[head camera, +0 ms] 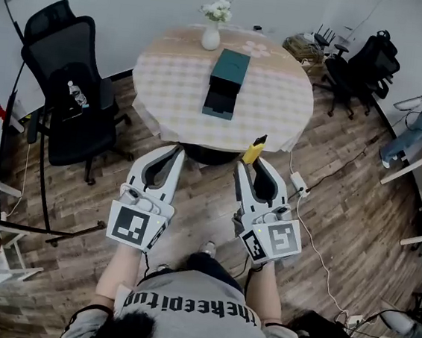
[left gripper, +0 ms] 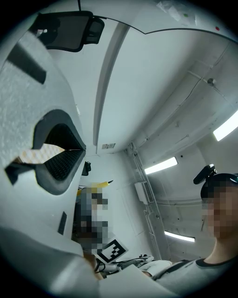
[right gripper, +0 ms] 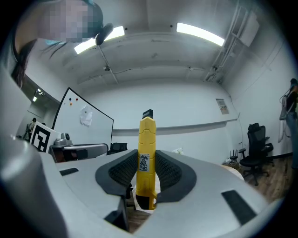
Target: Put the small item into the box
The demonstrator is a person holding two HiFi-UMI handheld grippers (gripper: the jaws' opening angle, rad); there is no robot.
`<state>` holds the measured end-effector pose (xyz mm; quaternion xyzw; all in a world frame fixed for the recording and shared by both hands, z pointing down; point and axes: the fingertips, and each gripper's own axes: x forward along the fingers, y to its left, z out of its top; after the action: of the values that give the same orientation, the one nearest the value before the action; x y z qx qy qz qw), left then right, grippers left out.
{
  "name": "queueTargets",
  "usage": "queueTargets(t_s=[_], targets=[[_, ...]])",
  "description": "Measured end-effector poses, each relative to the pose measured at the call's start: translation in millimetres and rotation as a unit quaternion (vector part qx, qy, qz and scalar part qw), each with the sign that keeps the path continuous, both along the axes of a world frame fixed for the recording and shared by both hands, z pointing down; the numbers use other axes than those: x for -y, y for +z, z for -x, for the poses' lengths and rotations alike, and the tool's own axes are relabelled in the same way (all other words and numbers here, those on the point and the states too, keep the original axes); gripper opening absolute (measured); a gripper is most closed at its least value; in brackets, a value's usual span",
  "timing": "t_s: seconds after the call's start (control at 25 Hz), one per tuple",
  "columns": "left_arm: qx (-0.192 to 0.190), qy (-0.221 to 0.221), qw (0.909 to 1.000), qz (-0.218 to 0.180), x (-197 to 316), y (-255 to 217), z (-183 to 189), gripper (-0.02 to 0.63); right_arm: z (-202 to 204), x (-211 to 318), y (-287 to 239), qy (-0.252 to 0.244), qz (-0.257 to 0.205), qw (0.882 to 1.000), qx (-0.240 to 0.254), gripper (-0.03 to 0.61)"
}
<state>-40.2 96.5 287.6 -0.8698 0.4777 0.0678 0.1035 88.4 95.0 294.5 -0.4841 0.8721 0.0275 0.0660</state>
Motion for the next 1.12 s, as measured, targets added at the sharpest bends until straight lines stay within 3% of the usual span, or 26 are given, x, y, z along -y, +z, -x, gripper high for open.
queueTargets(t_s=[0.6,1.12], targets=[[0.002,-0.036,0.9993,-0.008,42,-5,-70,0.017,-60,50,6,-0.051,0.004,0.999,0.000,0.118],[0.011,-0.045,0.9989,0.007,80,3,-66,0.017,-63,91,14,-0.051,0.017,0.998,0.018,0.118]])
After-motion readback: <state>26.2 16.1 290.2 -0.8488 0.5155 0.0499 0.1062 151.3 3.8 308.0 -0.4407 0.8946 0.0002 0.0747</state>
